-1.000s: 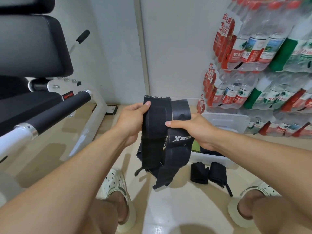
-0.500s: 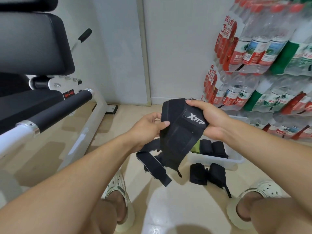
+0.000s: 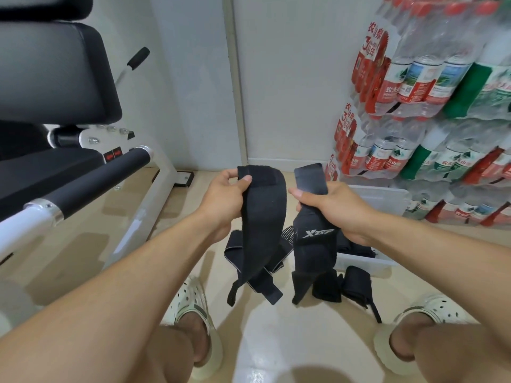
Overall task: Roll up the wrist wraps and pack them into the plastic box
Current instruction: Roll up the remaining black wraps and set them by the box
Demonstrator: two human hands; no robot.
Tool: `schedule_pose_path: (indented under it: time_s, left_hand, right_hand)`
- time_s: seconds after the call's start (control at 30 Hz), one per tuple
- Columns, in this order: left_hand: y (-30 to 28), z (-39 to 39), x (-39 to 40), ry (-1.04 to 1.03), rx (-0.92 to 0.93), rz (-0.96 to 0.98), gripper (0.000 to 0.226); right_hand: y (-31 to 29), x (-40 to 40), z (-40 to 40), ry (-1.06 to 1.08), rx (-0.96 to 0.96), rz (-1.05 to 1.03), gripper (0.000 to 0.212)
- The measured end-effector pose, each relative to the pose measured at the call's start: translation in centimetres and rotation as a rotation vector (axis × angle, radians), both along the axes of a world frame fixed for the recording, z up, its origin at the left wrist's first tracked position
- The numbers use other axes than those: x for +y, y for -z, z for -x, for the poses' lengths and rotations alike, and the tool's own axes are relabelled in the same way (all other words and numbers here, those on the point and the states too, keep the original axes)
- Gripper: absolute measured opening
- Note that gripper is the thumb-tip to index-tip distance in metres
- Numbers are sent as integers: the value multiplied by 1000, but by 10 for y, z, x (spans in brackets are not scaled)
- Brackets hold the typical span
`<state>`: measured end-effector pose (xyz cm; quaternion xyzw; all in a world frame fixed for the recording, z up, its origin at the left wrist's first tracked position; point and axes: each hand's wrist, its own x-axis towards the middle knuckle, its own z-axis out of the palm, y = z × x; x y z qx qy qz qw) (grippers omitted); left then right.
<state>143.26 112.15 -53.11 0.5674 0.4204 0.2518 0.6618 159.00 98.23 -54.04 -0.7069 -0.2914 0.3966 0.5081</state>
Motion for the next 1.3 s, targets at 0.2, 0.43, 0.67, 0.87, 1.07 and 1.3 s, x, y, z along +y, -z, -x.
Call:
schedule_pose_path:
  time_s: [0.2, 0.43, 0.67, 0.87, 1.07, 1.3]
  left_hand:
    - [1, -6, -7, -43, -28, 30, 17]
    - [-4, -10, -11, -67, -104, 62, 20]
    - [-5, -10, -18, -23, -141, 102, 16]
    - [-6, -12, -26, 1, -190, 129, 13]
    - [-7, -14, -29, 17, -217, 144, 6]
    - [-8, -13, -29, 28, -228, 187, 10]
  right_hand:
    - [-8, 2, 13, -71, -163, -109, 29]
    - [-4, 2, 26, -39, -42, -161, 15]
    - [-3, 4, 33, -9, -29, -130, 28]
    - [-3, 5, 33, 30, -33, -102, 32]
    - [-3, 7, 32, 54, -17, -105, 30]
    - [-4, 6, 32, 63, -30, -85, 31]
